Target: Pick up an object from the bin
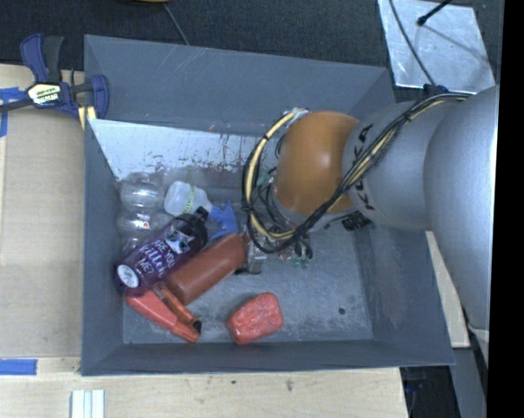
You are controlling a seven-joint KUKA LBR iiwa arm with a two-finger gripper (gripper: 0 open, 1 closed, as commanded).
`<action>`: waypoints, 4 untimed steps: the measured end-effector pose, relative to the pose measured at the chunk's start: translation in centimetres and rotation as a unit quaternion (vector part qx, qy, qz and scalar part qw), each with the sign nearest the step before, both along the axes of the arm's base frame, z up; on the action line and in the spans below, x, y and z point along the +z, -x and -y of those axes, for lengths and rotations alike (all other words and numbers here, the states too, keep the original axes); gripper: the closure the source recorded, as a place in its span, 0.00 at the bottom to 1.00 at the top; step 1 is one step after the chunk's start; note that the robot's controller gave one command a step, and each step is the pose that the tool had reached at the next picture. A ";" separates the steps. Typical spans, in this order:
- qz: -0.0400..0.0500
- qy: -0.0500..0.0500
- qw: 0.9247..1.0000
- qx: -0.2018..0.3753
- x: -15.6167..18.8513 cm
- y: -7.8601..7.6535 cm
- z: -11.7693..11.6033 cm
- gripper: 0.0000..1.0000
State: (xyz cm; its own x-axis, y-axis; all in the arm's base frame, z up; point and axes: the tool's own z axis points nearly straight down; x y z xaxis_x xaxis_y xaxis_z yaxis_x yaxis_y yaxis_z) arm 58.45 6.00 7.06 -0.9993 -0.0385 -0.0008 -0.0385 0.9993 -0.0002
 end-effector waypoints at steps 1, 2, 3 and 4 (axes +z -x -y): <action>0.000 0.000 1.000 0.000 0.0 0.0 0.0 1.00; -0.004 0.001 1.000 0.007 4.0 0.5 0.1 1.00; -0.003 0.001 1.000 0.008 5.6 0.4 0.1 1.00; -0.001 0.001 1.000 0.009 7.0 0.4 0.1 1.00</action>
Offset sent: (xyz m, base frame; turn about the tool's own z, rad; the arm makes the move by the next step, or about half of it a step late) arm -0.0075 -0.0028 0.1555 -0.0485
